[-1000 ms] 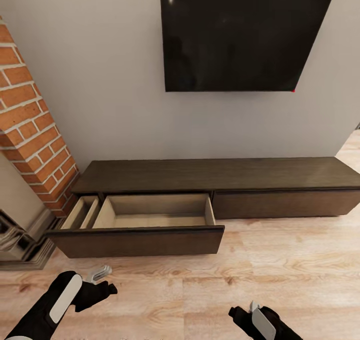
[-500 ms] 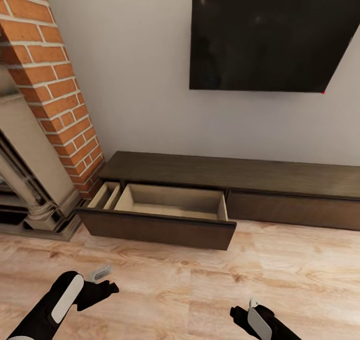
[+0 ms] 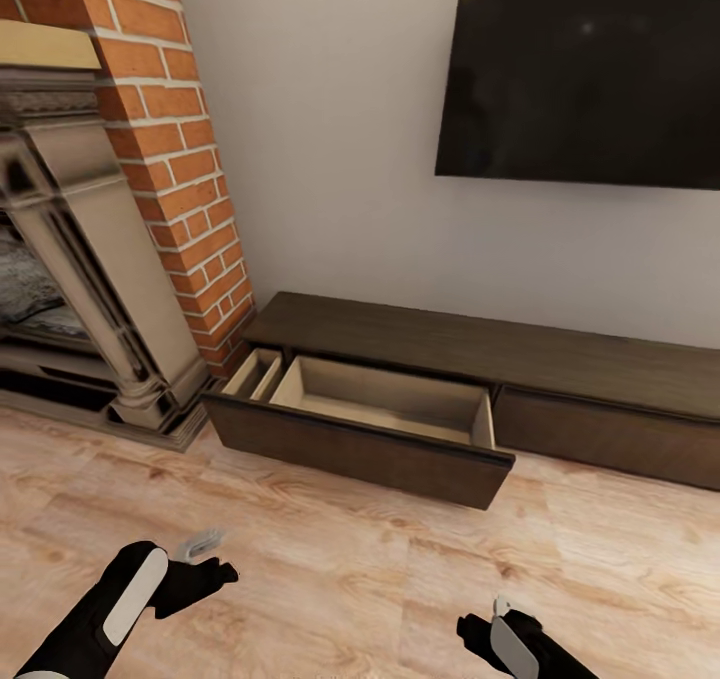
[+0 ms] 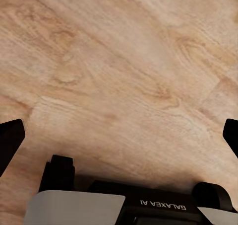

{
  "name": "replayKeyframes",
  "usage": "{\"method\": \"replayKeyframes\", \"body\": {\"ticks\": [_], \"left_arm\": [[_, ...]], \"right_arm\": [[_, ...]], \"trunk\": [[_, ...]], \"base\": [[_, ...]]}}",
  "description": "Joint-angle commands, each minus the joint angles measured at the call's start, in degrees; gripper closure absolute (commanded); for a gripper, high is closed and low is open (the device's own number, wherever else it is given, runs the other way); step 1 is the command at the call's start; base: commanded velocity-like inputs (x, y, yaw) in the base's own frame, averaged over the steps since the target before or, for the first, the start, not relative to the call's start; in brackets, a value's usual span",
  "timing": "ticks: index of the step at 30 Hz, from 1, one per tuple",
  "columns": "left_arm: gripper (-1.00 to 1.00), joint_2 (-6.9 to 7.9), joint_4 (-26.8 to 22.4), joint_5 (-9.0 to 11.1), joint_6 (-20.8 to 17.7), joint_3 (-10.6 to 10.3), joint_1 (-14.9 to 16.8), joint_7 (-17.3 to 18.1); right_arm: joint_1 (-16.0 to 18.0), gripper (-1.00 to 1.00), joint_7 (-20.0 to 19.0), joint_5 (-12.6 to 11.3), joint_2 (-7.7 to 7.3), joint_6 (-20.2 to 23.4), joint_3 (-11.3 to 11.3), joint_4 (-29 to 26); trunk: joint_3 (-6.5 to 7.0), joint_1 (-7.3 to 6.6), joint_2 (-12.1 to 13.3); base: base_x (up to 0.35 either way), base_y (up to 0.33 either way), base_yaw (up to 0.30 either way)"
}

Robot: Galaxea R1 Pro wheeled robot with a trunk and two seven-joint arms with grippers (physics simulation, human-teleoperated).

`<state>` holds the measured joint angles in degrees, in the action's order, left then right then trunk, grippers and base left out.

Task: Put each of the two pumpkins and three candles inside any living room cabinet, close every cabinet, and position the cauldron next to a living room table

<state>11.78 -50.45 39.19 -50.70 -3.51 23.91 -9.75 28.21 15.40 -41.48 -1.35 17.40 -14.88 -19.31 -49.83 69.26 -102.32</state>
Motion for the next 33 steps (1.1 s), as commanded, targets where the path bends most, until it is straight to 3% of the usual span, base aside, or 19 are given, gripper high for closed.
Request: {"method": "replayKeyframes", "body": {"ticks": [1,14,22,33], "left_arm": [[-1.00,0.00,0.00,0.00,0.06,0.00,0.00,0.00],[-1.00,0.00,0.00,0.04,0.08,0.00,0.00,0.00],[-1.00,0.07,0.00,0.02,0.08,0.00,0.00,0.00],[-1.00,0.09,0.00,0.01,0.07,0.00,0.00,0.02]], "right_arm": [[0.00,-1.00,-0.01,0.00,0.01,0.00,-0.02,-0.01],[0.00,-1.00,-0.02,0.08,0.08,-1.76,-0.20,-0.02],[0.00,-1.00,0.06,0.09,1.48,-3.32,-4.39,-0.02],[0.00,-1.00,0.27,0.04,2.32,-3.77,-5.04,-0.02]], "trunk": [[-0.05,0.00,0.00],[-0.75,0.00,0.00],[-1.15,0.00,0.00],[-1.33,0.00,0.00]], "base": [[-0.124,0.000,0.266],[-0.172,-0.034,0.264],[-0.121,-0.065,0.264],[-0.029,-0.006,0.284]]}}
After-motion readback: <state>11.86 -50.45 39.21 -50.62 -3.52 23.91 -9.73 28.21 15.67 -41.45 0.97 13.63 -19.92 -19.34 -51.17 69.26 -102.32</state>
